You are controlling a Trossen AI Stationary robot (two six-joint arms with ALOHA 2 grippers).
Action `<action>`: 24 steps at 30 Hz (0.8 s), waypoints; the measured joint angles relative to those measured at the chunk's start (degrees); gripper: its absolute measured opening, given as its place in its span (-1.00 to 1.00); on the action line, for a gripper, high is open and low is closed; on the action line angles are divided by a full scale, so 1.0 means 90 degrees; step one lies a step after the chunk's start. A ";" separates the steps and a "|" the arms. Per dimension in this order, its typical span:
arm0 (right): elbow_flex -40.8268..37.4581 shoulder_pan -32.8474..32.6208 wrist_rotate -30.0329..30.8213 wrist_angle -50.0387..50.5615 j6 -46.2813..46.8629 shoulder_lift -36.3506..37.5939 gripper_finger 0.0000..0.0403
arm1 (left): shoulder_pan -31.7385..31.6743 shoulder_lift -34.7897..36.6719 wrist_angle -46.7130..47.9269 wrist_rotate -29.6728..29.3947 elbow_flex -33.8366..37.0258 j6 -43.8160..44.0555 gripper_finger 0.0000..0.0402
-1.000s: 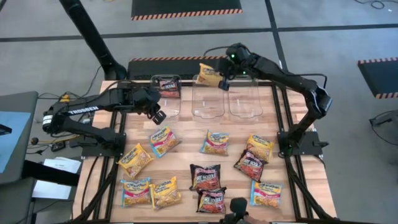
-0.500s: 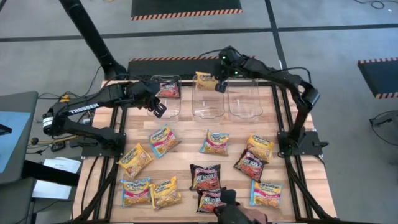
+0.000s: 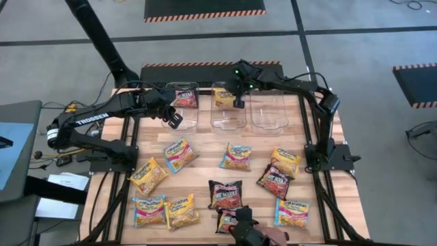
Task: Sort Maruchan noodles
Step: Put the yellow noodle pack into the center transparent bin
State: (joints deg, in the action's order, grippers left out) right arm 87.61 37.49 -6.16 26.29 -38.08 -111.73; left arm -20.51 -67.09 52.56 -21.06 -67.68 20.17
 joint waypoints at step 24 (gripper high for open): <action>0.0000 0.0017 0.0708 -0.0459 -0.0339 -0.0116 -0.90 | 0.0005 0.0000 0.0005 0.0034 0.0000 -0.0017 -0.69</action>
State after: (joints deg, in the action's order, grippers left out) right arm 87.61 37.64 0.21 22.16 -41.12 -112.77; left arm -20.47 -67.09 52.60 -20.75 -67.68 20.02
